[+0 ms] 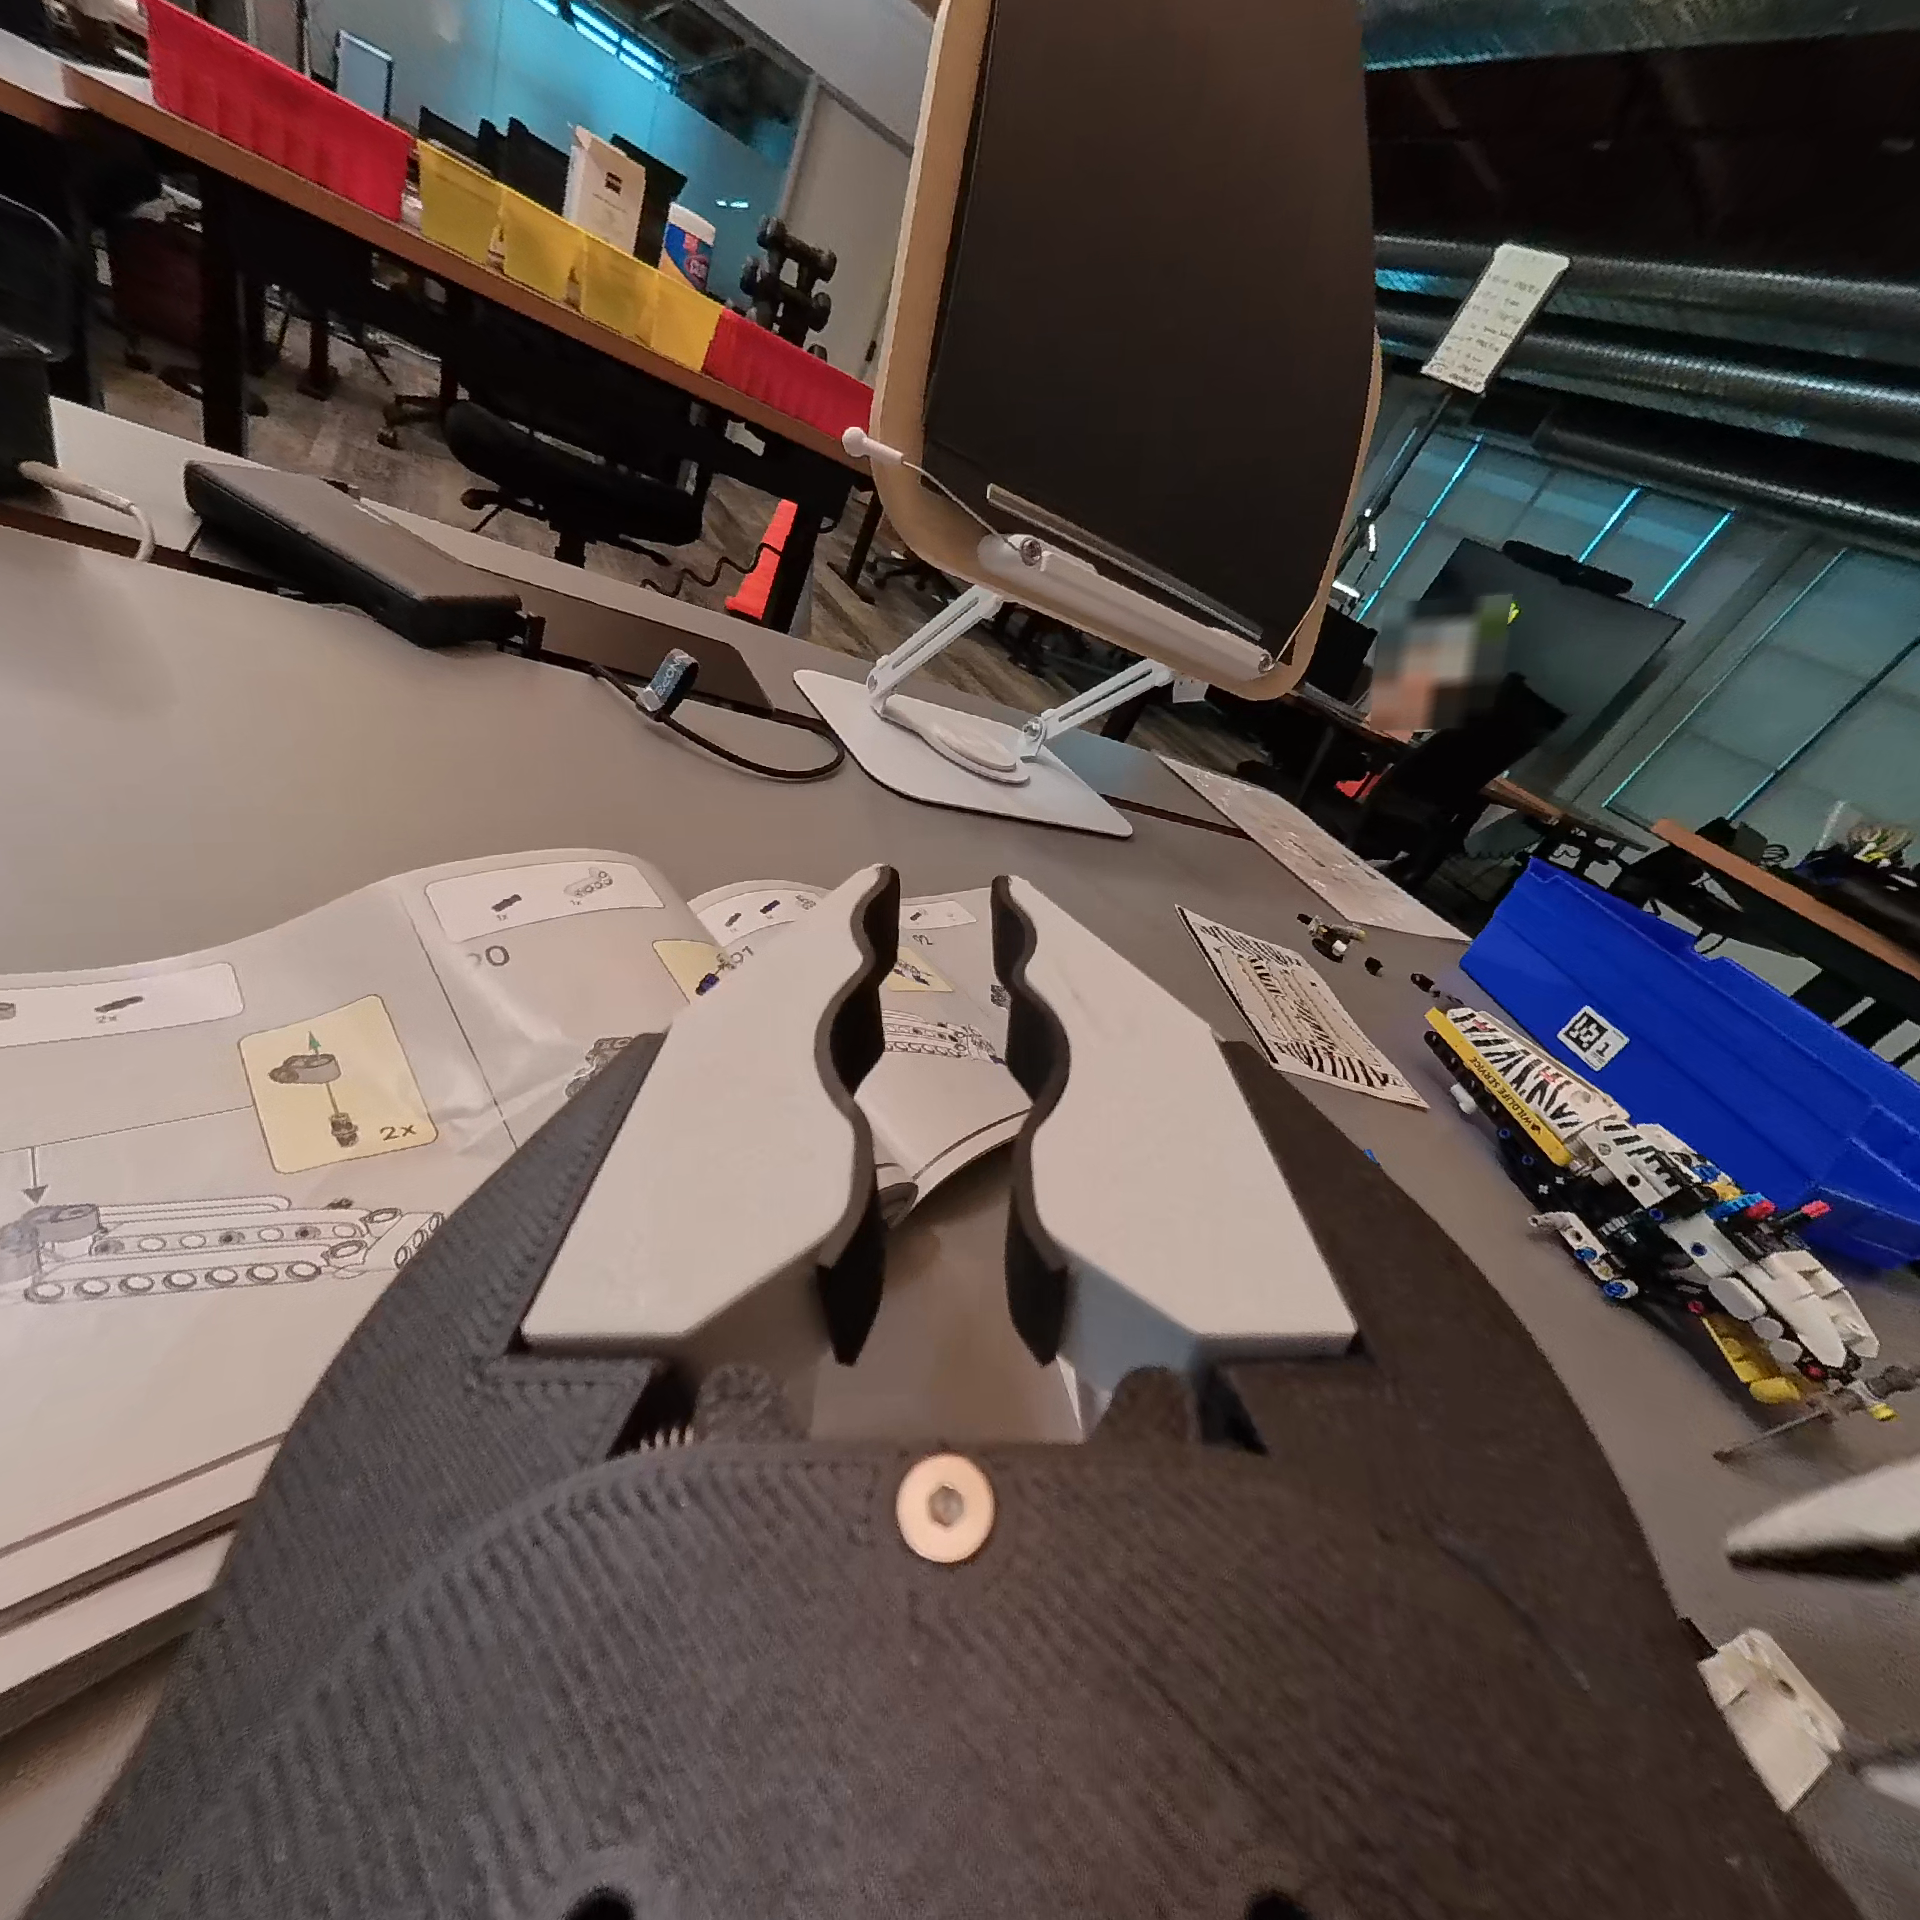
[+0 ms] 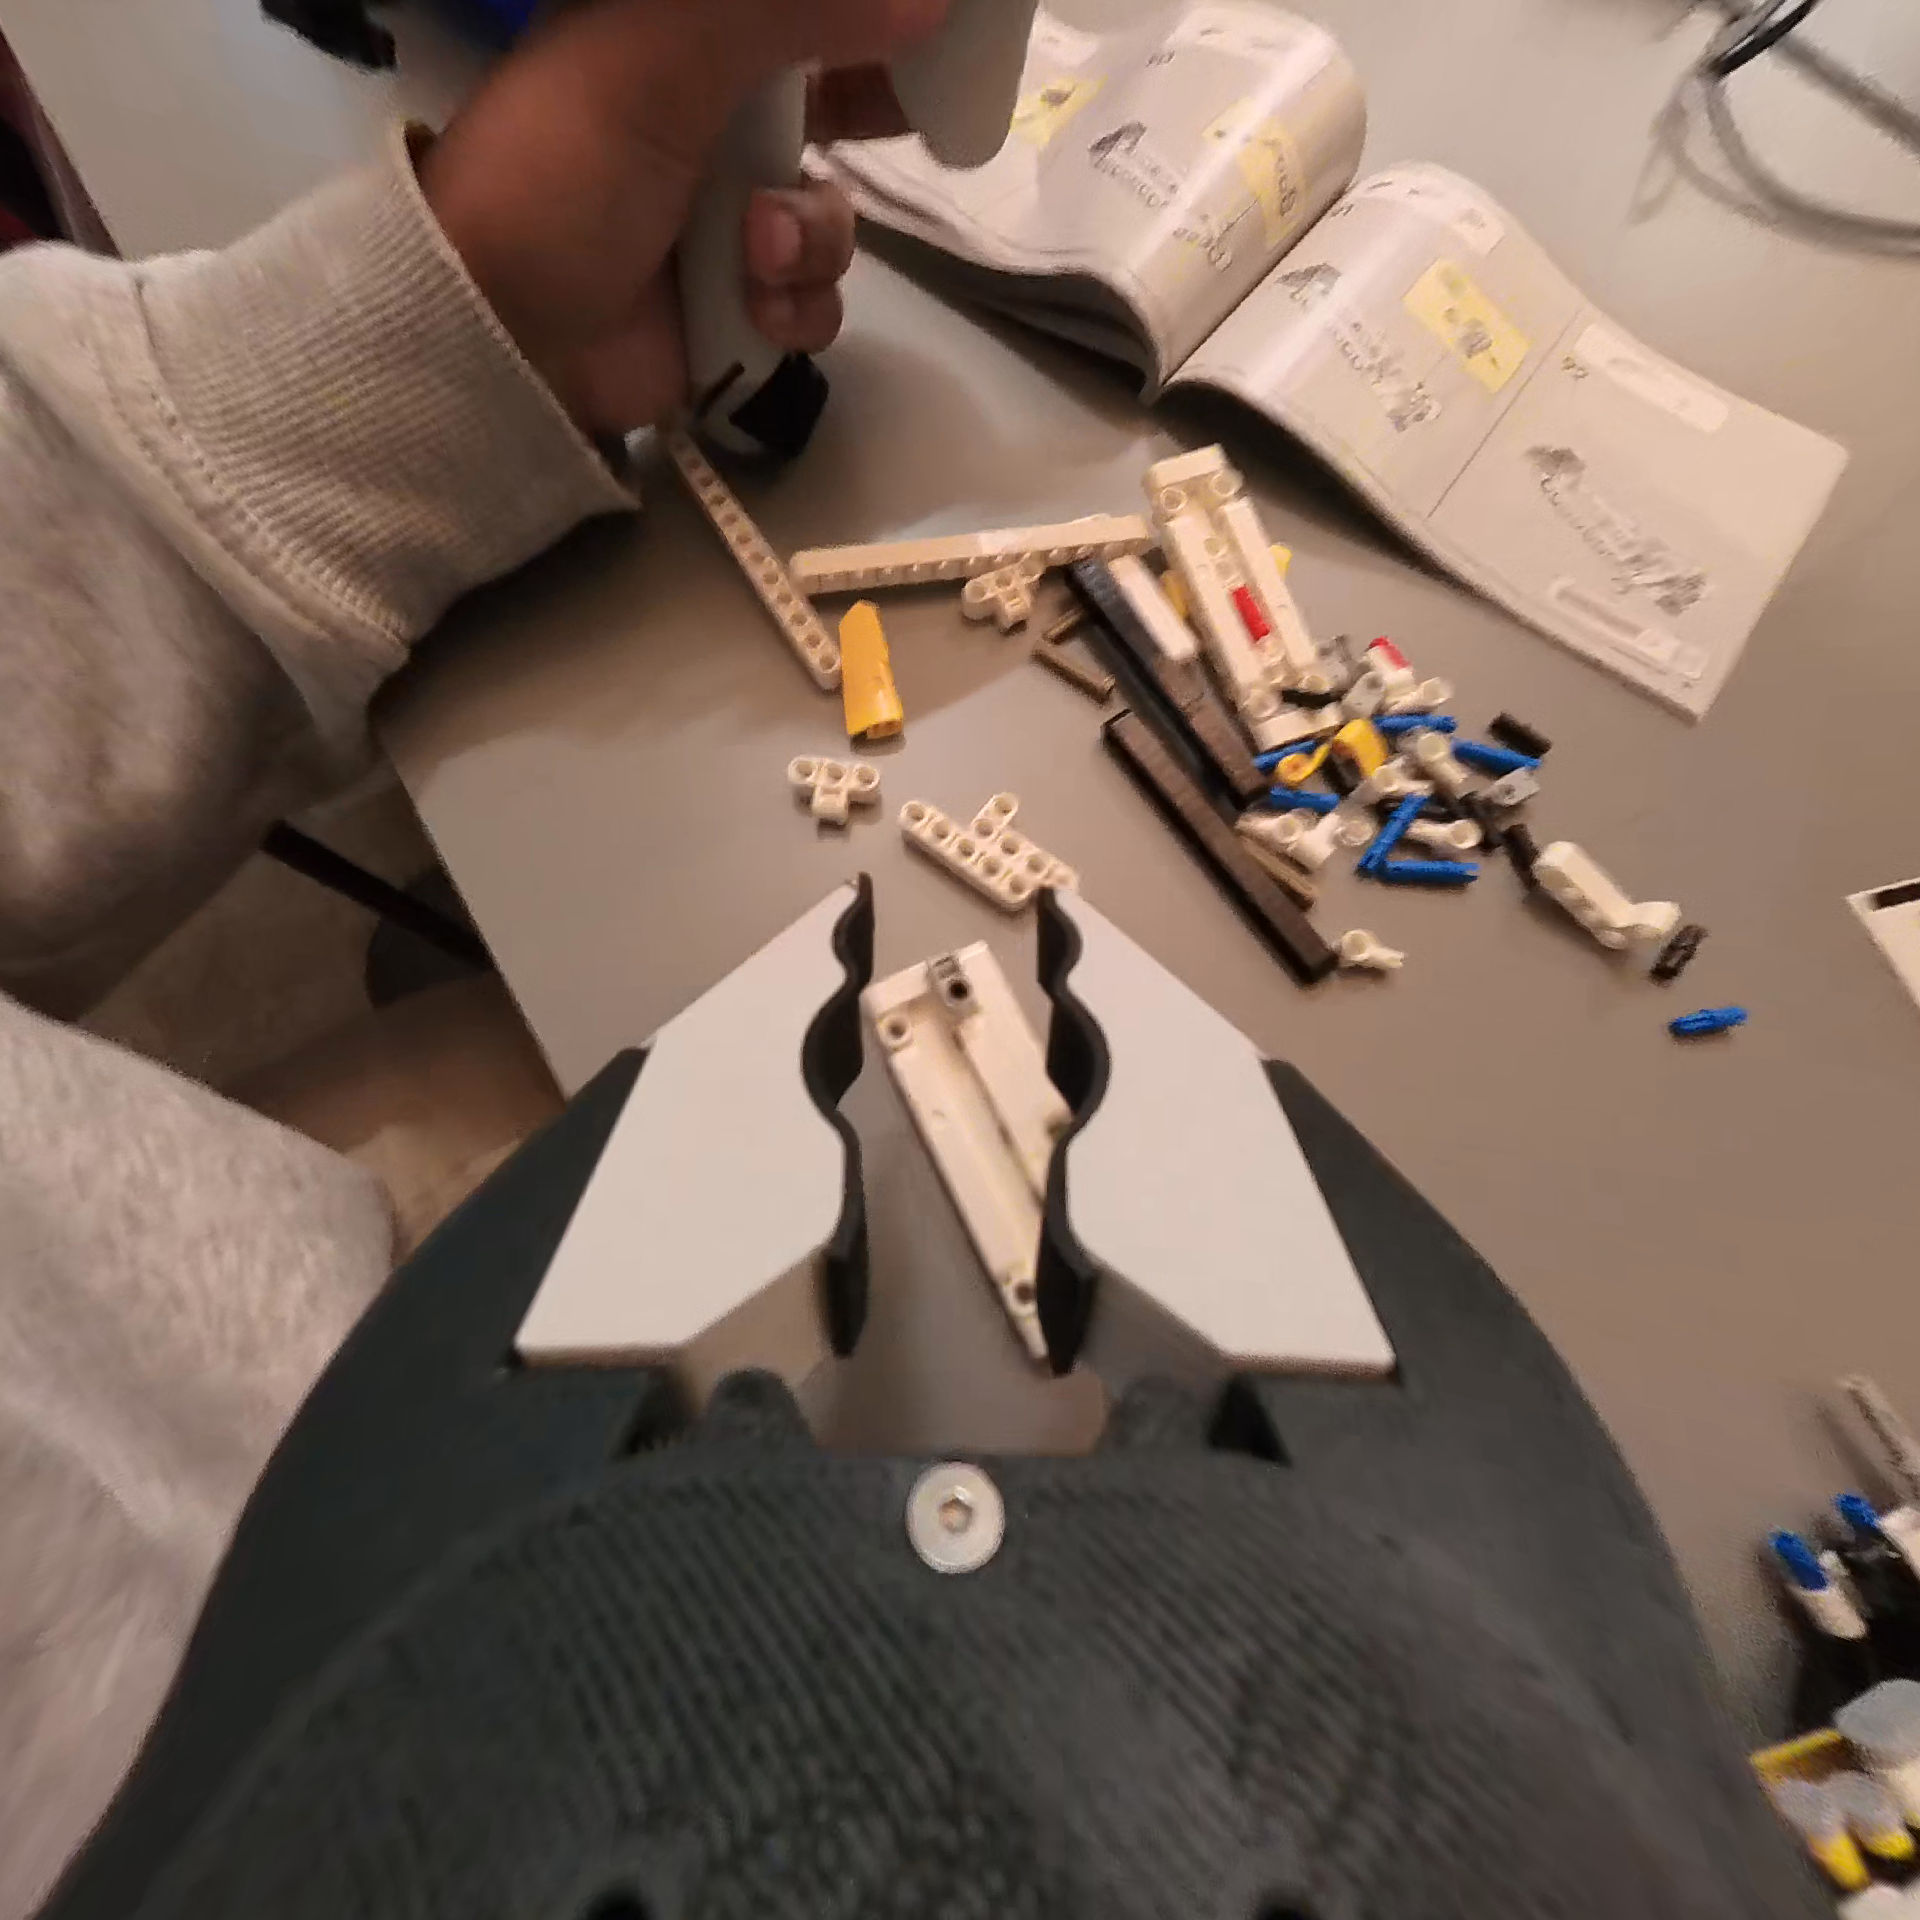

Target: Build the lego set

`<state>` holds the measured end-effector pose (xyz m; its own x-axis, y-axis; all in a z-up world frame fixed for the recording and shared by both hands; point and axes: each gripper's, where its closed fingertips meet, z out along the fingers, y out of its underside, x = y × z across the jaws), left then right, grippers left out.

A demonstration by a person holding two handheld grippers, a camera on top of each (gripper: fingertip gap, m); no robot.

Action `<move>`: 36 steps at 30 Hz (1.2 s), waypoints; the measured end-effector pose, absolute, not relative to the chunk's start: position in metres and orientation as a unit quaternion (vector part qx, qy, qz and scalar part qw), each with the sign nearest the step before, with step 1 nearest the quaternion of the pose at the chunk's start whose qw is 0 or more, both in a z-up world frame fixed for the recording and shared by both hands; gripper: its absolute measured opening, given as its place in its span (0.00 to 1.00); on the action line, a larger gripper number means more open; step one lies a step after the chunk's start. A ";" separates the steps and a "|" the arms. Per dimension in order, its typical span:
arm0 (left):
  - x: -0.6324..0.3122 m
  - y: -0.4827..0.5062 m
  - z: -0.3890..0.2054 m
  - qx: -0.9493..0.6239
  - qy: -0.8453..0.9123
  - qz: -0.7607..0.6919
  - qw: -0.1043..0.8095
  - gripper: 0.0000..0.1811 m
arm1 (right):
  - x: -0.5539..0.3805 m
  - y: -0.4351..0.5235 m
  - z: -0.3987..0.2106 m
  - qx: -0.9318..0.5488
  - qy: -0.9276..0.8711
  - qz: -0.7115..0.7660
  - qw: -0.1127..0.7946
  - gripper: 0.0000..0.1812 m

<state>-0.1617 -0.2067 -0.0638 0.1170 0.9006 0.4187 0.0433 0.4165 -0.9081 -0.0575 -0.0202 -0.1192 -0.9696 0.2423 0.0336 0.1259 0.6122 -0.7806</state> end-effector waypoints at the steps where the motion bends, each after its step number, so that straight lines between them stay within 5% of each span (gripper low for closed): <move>1: -0.162 -0.206 -0.064 -0.417 -0.567 0.345 0.621 0.09 | -0.066 -0.023 -0.114 -0.109 -0.888 0.438 0.087 0.16; 11: -0.162 -0.205 -0.064 -0.420 -0.564 0.346 0.621 0.08 | -0.158 -0.027 -0.078 -0.162 -0.854 0.452 0.198 0.17; 18: -0.162 -0.204 -0.063 -0.419 -0.562 0.343 0.625 0.08 | -0.213 -0.011 -0.098 -0.200 -0.874 0.338 0.287 0.04; 36: -0.163 -0.203 -0.062 -0.417 -0.560 0.337 0.632 0.08 | -0.162 -0.033 -0.100 -0.151 -0.886 0.400 0.177 0.06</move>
